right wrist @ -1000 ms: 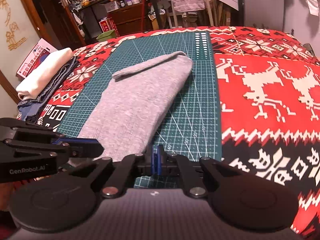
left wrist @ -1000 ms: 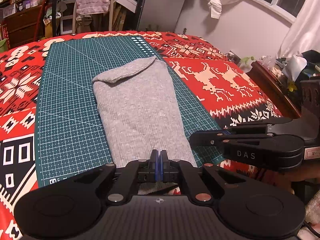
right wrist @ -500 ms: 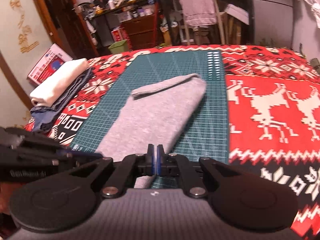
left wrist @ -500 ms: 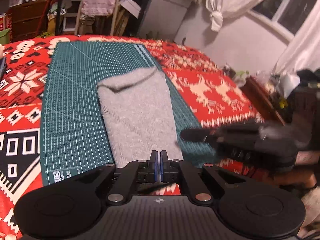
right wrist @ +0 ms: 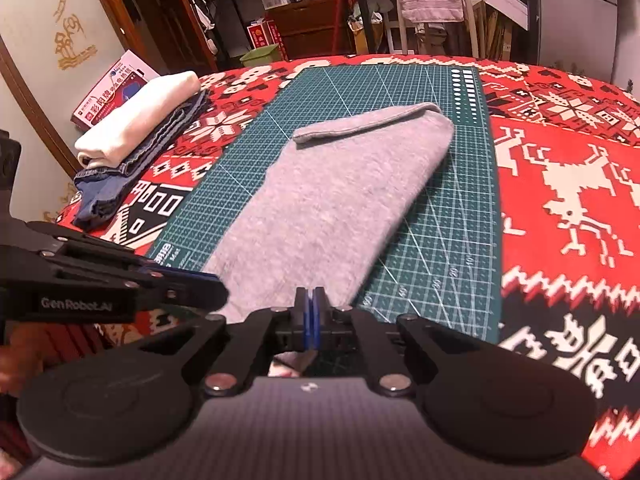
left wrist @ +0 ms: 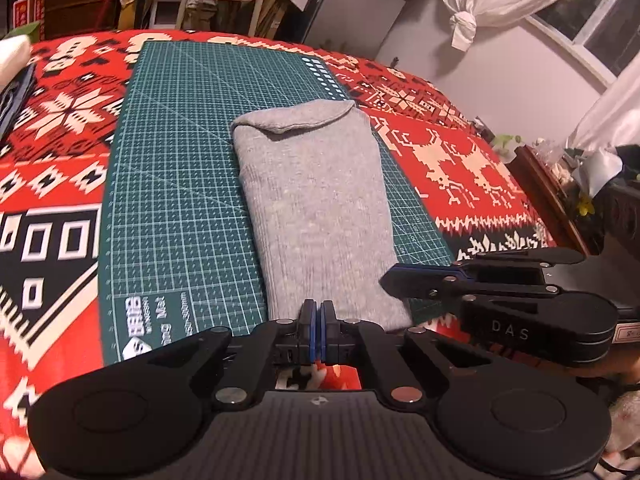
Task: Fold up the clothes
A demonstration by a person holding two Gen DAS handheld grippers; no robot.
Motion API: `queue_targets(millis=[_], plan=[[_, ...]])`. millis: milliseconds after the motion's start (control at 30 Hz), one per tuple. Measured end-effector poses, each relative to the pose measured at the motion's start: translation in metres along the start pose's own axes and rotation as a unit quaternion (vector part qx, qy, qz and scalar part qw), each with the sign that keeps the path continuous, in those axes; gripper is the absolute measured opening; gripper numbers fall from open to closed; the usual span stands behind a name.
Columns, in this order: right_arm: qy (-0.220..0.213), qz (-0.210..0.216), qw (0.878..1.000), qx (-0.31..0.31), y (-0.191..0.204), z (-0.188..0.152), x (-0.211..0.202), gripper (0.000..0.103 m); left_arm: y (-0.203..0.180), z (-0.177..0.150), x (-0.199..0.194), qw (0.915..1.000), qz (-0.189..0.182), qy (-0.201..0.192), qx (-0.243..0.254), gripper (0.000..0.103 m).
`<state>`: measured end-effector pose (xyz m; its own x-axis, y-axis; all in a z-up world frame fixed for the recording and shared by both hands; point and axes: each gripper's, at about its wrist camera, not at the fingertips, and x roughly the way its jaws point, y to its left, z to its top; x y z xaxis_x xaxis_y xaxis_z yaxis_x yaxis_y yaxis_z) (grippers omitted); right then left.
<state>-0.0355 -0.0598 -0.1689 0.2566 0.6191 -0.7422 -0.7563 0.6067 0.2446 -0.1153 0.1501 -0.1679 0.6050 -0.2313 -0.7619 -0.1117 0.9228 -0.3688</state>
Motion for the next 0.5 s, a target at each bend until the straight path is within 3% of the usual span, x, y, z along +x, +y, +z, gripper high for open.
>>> queue_targets(millis=[233, 500], plan=[[-0.016, 0.015, 1.000, -0.011, 0.011, 0.011, -0.006, 0.003, 0.005, 0.015, -0.008, 0.9991, -0.006, -0.042, -0.011, 0.002], [0.017, 0.024, 0.998, -0.052, 0.027, 0.007, 0.016, 0.003, 0.017, 0.008, 0.008, 0.9997, -0.003, -0.006, -0.024, 0.002]])
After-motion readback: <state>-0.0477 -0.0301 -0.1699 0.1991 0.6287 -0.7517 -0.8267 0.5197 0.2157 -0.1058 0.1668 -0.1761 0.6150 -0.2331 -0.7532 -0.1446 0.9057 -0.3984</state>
